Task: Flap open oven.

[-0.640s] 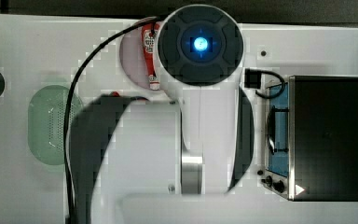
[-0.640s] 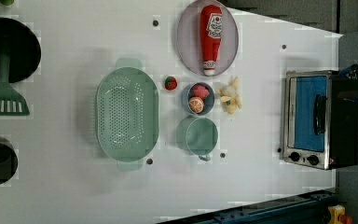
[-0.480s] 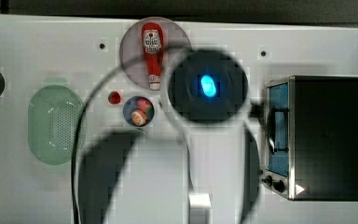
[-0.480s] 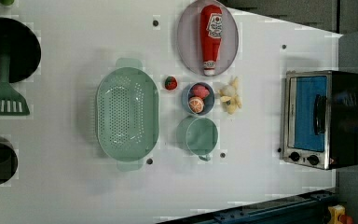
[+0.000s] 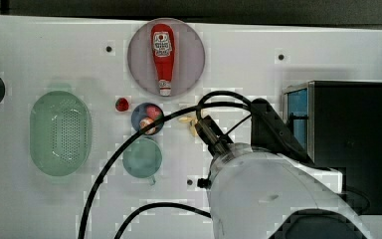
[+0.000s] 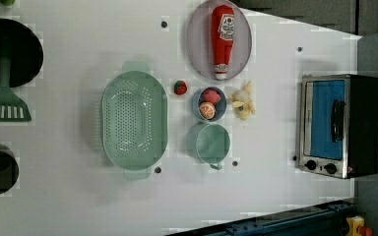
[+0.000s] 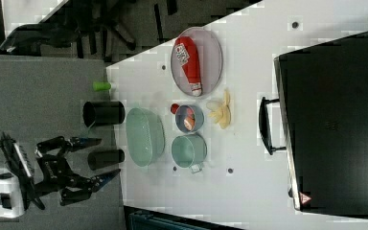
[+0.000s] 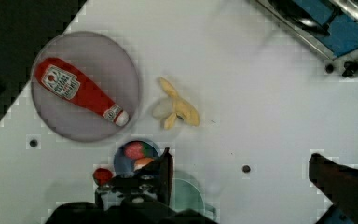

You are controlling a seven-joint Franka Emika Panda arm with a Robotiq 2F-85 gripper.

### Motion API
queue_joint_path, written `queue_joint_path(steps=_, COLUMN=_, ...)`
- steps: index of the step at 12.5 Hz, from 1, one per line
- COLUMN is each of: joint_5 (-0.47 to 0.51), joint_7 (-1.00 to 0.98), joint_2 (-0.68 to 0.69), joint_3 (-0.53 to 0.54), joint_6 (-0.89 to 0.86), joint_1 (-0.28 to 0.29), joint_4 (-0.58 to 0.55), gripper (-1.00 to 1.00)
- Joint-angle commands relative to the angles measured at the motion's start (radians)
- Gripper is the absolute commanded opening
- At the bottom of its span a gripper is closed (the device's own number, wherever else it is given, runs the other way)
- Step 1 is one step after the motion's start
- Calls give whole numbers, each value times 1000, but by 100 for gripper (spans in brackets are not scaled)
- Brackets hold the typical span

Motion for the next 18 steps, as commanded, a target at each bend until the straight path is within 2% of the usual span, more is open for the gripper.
queue_joint_path(steps=1, joint_5=-1, joint_7=-31, joint_2=69, joint_3=3, joint_6=1, joint_1=-10, joint_4=-23, gripper=65)
queue_joint_path(steps=6, joint_5=-2, joint_7=-31, joint_2=71, joint_3=-9, joint_6=1, joint_1=-14, joint_4=-33, gripper=-56)
queue_joint_path(steps=7, joint_5=-2, joint_7=-32, joint_2=72, joint_3=-17, joint_6=1, joint_1=-18, joint_4=-41, gripper=-65)
queue_joint_path(steps=10, joint_5=-2, joint_7=-167, joint_2=81, joint_3=-61, joint_6=7, joint_1=-33, joint_4=-66, gripper=-65)
queue_joint_path(steps=13, joint_5=-3, joint_7=-484, joint_2=112, joint_3=-137, joint_6=46, joint_1=-53, joint_4=-91, gripper=-65)
queue_joint_path(steps=18, joint_5=-3, joint_7=-1062, joint_2=195, joint_3=-272, joint_6=245, joint_1=-76, joint_4=-141, gripper=-65)
